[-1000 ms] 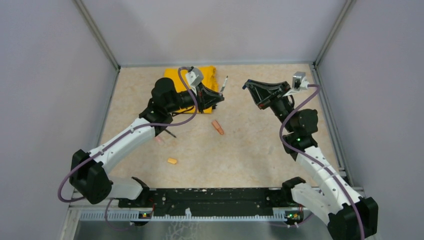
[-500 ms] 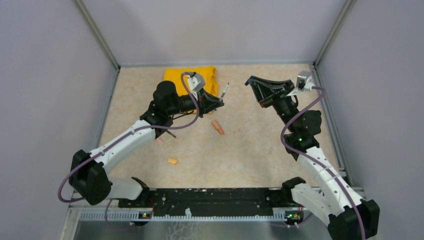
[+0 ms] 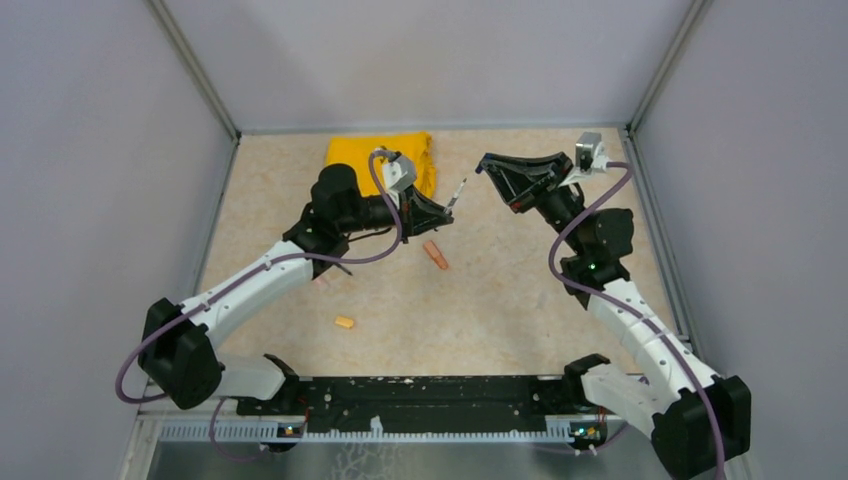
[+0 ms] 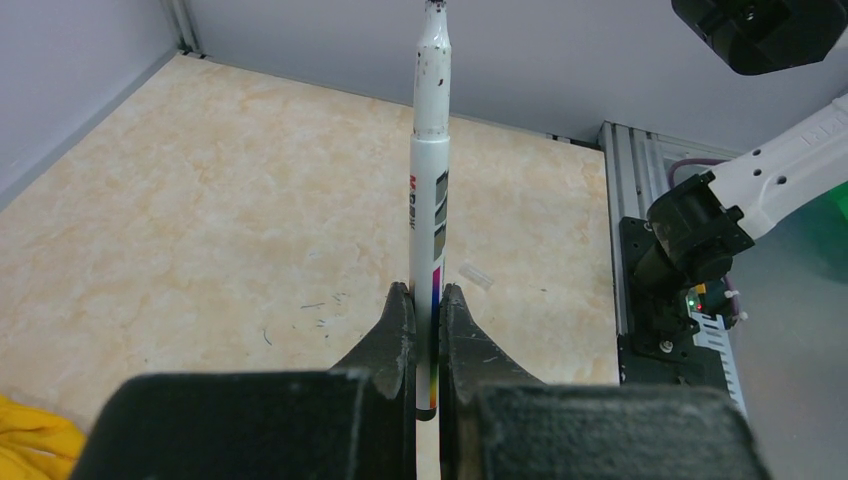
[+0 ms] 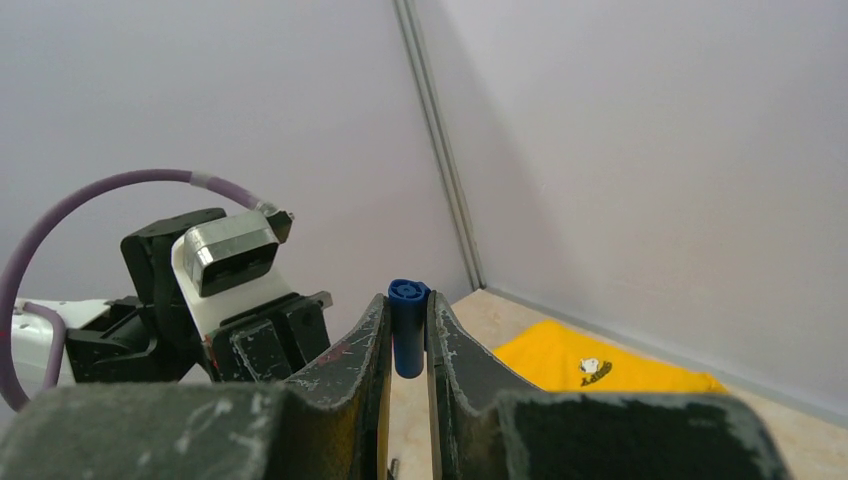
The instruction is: Insert the pens into the pen caps
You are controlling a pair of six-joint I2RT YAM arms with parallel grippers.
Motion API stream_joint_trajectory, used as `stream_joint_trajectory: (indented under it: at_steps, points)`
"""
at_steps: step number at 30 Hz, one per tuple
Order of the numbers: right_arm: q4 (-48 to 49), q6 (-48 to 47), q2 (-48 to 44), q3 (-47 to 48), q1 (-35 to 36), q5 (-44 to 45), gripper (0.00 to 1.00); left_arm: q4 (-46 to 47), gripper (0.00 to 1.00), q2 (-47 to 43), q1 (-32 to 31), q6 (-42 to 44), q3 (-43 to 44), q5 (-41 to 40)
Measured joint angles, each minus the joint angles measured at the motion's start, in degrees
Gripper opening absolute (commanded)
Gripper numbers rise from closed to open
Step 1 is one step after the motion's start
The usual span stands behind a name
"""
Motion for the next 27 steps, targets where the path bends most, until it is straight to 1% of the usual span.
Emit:
stream_joint_trajectory:
  at_steps: [11,27]
  points:
    - [4.7,1.1,1.5,0.0,0.0,-3.9,0.0,-2.1,0.0,1.0,-0.5,0.9,0.1,1.0]
    - [5.4,2.1,2.8,0.6,0.0,-6.8,0.0,-2.2,0.0,1.0,-0.5,1.0,0.1,0.6]
